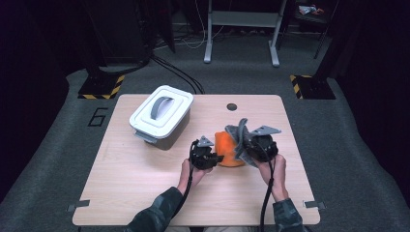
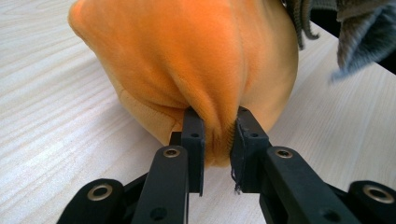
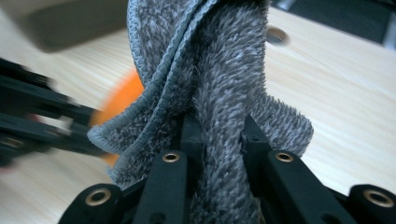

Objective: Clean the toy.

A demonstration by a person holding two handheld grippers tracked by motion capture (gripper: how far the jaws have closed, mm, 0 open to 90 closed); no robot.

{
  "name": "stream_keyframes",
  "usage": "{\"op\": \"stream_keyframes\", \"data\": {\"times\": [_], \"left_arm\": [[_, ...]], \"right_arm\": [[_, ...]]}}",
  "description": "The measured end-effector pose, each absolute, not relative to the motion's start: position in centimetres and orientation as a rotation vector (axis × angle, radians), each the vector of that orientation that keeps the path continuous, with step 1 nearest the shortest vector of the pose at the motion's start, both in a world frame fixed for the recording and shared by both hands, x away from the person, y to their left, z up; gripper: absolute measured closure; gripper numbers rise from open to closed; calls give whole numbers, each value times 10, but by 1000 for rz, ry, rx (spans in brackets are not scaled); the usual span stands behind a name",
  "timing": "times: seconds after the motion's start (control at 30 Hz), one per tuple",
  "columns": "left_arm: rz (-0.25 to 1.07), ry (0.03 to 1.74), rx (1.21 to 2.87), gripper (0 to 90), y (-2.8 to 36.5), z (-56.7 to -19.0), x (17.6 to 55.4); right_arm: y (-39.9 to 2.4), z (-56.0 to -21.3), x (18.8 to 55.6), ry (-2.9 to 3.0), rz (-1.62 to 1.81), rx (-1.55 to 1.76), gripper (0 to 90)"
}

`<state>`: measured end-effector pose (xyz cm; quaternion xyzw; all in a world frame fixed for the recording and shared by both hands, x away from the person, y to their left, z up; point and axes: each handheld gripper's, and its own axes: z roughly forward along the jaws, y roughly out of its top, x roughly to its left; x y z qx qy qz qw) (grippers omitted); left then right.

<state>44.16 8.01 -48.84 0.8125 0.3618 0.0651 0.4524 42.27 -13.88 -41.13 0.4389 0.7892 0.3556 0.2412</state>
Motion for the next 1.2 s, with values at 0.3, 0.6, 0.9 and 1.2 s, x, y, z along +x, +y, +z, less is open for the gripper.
{"op": "stream_keyframes", "data": {"times": [0.3,0.6,0.9,1.2], "left_arm": [[166,888,2004,769,79,-490,441],[181,883,2006,769,80,-491,442],[182,870,2007,766,82,-492,443],[184,860,2003,751,83,-493,444]], "right_arm": [[-124,-429,433,2183,947,1199,761],[-176,-459,441,2126,847,1426,760],[-192,-478,445,2138,812,1499,759],[-159,-425,421,2117,942,1272,759]]}}
